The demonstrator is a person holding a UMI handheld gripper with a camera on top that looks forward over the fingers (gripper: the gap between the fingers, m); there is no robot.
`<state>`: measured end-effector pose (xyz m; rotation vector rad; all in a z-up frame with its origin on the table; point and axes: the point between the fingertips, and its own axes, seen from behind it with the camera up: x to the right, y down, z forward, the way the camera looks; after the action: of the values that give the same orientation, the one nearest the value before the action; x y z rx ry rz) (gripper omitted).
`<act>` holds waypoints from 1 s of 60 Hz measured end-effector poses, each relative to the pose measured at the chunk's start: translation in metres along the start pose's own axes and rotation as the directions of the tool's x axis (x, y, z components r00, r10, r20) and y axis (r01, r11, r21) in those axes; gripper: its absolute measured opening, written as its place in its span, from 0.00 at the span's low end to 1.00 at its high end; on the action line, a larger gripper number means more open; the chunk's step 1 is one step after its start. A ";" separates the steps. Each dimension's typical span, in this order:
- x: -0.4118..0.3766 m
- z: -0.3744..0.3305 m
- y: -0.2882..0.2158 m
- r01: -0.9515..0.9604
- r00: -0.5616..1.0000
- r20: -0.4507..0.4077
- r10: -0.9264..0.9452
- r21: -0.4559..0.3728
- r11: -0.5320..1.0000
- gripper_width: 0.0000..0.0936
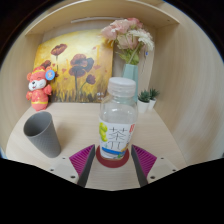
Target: Pour water
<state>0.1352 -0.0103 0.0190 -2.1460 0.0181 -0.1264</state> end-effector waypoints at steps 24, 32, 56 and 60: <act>-0.074 -0.143 0.057 -0.015 1.000 -0.016 0.014 -0.122 0.992 0.78; -0.122 -0.186 0.020 -0.055 0.997 0.042 0.058 -0.068 0.996 0.78; -0.182 -0.265 -0.086 -0.078 0.991 0.119 0.064 0.116 0.990 0.78; -0.182 -0.272 -0.090 -0.085 0.991 0.115 0.070 0.129 0.988 0.78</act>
<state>-0.0757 -0.1771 0.2264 -2.0122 0.0282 0.0356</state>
